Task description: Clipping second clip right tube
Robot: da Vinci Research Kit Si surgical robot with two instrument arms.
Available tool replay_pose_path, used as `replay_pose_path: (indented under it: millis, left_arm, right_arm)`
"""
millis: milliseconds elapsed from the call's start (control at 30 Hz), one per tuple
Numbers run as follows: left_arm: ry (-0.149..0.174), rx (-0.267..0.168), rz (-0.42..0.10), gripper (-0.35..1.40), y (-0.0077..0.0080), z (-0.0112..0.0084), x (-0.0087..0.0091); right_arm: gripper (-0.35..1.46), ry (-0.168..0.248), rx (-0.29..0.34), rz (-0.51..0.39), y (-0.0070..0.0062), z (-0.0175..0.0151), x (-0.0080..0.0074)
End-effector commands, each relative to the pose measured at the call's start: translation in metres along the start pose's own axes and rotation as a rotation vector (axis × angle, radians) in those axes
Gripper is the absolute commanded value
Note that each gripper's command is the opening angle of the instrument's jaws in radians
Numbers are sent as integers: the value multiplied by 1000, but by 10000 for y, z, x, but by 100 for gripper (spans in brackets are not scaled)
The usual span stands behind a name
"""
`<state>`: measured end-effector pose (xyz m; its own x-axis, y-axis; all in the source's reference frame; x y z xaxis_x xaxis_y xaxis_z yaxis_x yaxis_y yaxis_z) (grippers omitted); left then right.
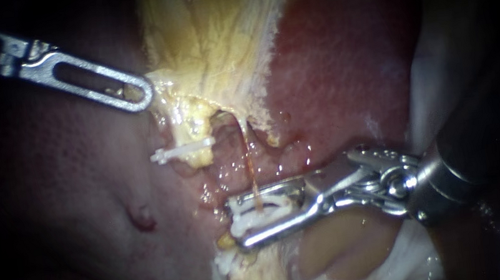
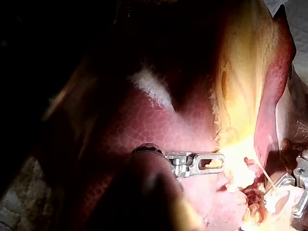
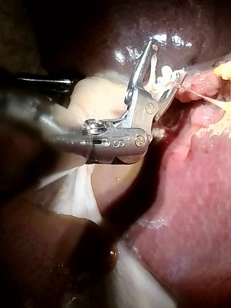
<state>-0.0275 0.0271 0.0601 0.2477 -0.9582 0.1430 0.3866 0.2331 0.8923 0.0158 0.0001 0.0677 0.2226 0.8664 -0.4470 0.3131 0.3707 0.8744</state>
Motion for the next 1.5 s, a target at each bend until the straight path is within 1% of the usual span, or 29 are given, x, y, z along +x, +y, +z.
replay_pose_path:
  millis: [33,133,500,600,733,767,900,1033,1133,1233,1300,1433,1500]
  left_arm:
    - [0,0,0,-35,0,0,0]
    - [0,0,0,-35,0,0,0]
    - [0,0,0,-35,0,0,0]
    - [0,0,0,-35,0,0,0]
    - [0,0,0,-35,0,0,0]
    - [0,0,0,-35,0,0,0]
    - [0,0,0,-35,0,0,0]
    - [0,0,0,-35,0,0,0]
    - [0,0,0,-35,0,0,0]
    - [0,0,0,-35,0,0,0]
    - [0,0,0,-35,0,0,0]
    - [0,0,0,-35,0,0,0]
    - [0,0,0,-35,0,0,0]
  right_arm:
    - [50,-5,17,0,-3,1,2]
    - [50,-5,22,0,-5,2,3]
    - [46,-3,20,-1,-2,0,3]
    - [39,-3,20,-1,1,-2,3]
    - [24,-4,22,-1,6,-8,3]
    - [16,-4,22,-1,7,-10,3]
    - [-6,-5,23,-1,10,-14,2]
    - [-18,-5,22,-1,12,-15,2]
    - [-35,-3,25,-1,12,-15,2]
    - [-35,-3,25,-1,13,-16,3]
    - [-35,-3,25,17,14,-18,2]
    - [-35,-21,14,17,14,-18,1]
    - [-35,-21,14,17,14,-18,0]
